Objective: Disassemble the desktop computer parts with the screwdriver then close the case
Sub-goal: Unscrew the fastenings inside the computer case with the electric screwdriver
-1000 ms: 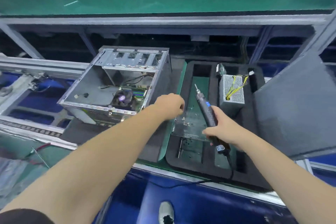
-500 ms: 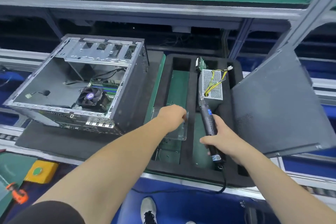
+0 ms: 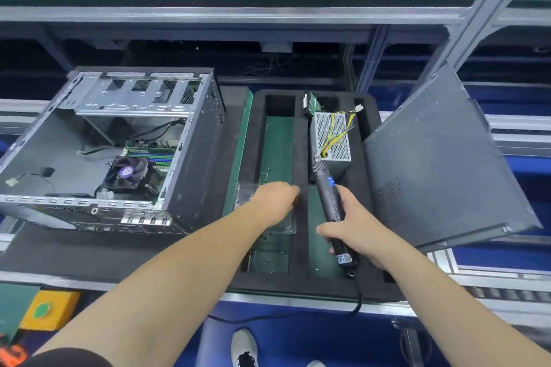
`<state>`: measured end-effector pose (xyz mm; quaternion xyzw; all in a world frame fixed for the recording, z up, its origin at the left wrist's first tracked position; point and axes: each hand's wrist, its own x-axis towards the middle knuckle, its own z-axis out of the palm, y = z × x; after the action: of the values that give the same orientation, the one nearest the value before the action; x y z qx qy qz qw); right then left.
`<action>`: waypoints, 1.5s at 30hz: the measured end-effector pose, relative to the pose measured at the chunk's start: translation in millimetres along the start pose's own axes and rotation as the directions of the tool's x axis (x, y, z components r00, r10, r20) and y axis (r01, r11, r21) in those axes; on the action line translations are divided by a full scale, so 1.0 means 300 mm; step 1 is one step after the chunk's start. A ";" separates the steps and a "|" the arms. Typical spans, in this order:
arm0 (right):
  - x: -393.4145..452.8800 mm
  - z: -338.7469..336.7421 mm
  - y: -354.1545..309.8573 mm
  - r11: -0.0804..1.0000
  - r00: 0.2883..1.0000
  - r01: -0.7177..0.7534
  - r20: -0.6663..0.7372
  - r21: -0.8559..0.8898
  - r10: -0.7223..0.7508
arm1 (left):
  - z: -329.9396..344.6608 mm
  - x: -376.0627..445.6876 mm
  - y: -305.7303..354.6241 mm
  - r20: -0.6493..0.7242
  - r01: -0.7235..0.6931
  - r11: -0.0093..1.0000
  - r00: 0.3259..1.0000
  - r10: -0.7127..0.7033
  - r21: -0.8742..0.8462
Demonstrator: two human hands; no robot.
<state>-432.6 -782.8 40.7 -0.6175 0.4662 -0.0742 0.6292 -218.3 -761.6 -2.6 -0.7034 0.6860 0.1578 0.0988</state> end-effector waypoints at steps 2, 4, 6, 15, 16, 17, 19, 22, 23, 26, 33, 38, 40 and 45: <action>0.003 0.008 -0.006 1.000 1.000 0.010 0.002 0.013 -0.010 | 0.008 -0.005 -0.002 -0.015 0.012 1.000 1.000 -0.013 -0.027; 0.009 0.016 -0.010 1.000 1.000 0.011 0.003 0.019 -0.012 | 0.008 -0.014 -0.019 -0.060 0.030 0.987 0.997 -0.040 -0.156; 0.016 0.022 -0.013 1.000 1.000 0.009 0.005 0.019 -0.009 | -0.008 -0.024 -0.056 -0.109 0.061 0.938 0.989 -0.104 -0.340; 0.035 0.046 -0.004 1.000 1.000 -0.014 0.016 0.013 0.014 | -0.091 -0.045 -0.254 -0.130 0.220 0.887 0.947 -0.295 -0.407; 0.035 0.050 -0.004 1.000 1.000 -0.019 0.018 0.007 0.018 | -0.094 -0.045 -0.258 -0.117 0.223 0.900 0.952 -0.284 -0.375; 0.035 0.053 -0.005 1.000 1.000 -0.022 0.019 0.002 0.022 | -0.095 -0.044 -0.260 -0.103 0.219 0.914 0.958 -0.268 -0.342; 0.035 0.059 -0.006 1.000 0.999 -0.030 0.023 -0.008 0.030 | -0.097 -0.042 -0.257 -0.076 0.194 0.939 0.972 -0.224 -0.285; 0.037 0.065 -0.011 0.999 0.999 -0.045 0.028 -0.023 0.046 | -0.098 -0.034 -0.252 -0.054 0.119 0.968 0.989 -0.134 -0.222; 0.037 0.066 -0.011 0.999 0.998 -0.047 0.030 -0.022 0.048 | -0.099 -0.033 -0.252 -0.049 0.100 0.974 0.993 -0.112 -0.205; 0.041 0.069 -0.008 0.999 0.998 -0.049 0.032 -0.011 0.049 | -0.113 -0.033 -0.261 -0.014 0.065 0.987 0.998 -0.068 -0.147; 0.060 0.102 0.000 0.999 0.999 -0.039 0.029 0.008 0.039 | -0.160 -0.053 -0.279 0.174 -0.067 0.996 0.982 0.076 -0.057; 0.072 0.141 0.003 1.000 0.998 -0.030 0.055 -0.006 0.030 | -0.160 -0.088 -0.278 0.358 -0.130 0.991 0.924 0.131 -0.027; 0.073 0.159 0.002 1.000 0.998 -0.020 0.061 -0.018 0.021 | -0.152 -0.104 -0.276 0.389 -0.155 0.988 0.912 0.131 0.029; 0.072 0.193 -0.013 0.999 0.998 -0.018 0.064 -0.035 0.020 | -0.113 -0.132 -0.246 0.336 -0.149 0.978 0.937 0.092 0.146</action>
<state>-379.5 -757.2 21.9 -0.6260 0.4528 -0.0404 0.6336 -142.1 -733.6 37.5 -0.6130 0.7129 0.2193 0.2605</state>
